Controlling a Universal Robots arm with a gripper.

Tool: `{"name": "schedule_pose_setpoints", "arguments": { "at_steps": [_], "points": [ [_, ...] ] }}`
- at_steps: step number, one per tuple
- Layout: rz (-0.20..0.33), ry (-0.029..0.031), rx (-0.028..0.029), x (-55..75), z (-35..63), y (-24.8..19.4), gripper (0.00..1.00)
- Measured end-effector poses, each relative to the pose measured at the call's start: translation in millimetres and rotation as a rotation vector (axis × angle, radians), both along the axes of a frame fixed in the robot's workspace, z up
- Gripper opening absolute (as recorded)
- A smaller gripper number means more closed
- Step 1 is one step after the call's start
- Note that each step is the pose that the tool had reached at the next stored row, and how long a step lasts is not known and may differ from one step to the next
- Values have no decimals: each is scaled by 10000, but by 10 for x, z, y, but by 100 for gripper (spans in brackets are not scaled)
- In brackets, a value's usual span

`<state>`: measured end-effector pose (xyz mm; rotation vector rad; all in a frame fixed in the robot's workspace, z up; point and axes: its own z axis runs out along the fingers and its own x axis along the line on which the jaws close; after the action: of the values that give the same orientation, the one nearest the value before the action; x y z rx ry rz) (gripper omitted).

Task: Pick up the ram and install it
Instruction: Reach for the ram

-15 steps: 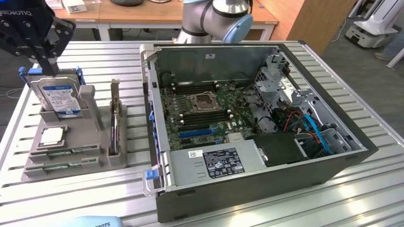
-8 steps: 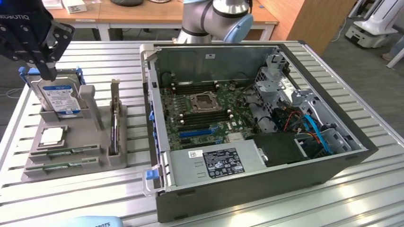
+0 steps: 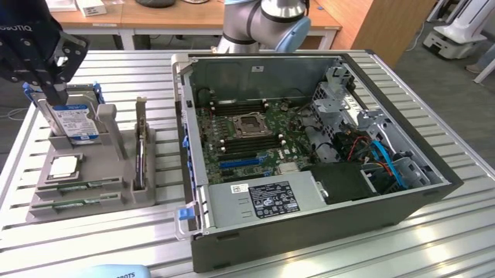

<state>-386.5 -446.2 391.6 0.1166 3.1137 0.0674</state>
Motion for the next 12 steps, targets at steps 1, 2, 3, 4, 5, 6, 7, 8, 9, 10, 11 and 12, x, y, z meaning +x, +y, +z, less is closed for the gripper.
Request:
{"name": "schedule_pose_setpoints", "arguments": {
  "at_steps": [1,2,3,4,5,6,7,8,9,10,11,12],
  "points": [
    [0,0,-1,0,0,-20,10],
    [0,-1,-2,0,0,-40,10],
    [1,0,-3,0,0,-61,10],
    [0,0,-4,0,0,-81,10],
    [1,0,-4,0,0,-103,10],
    [1,0,-5,0,0,-126,10],
    [1,0,-5,0,0,-147,10],
    [0,0,-5,0,0,-167,10],
    [0,0,-6,0,0,-186,10],
    [0,0,-6,0,0,-202,10],
    [0,0,-5,0,0,-215,10],
    [0,0,-6,0,0,-227,10]
  ]
}}
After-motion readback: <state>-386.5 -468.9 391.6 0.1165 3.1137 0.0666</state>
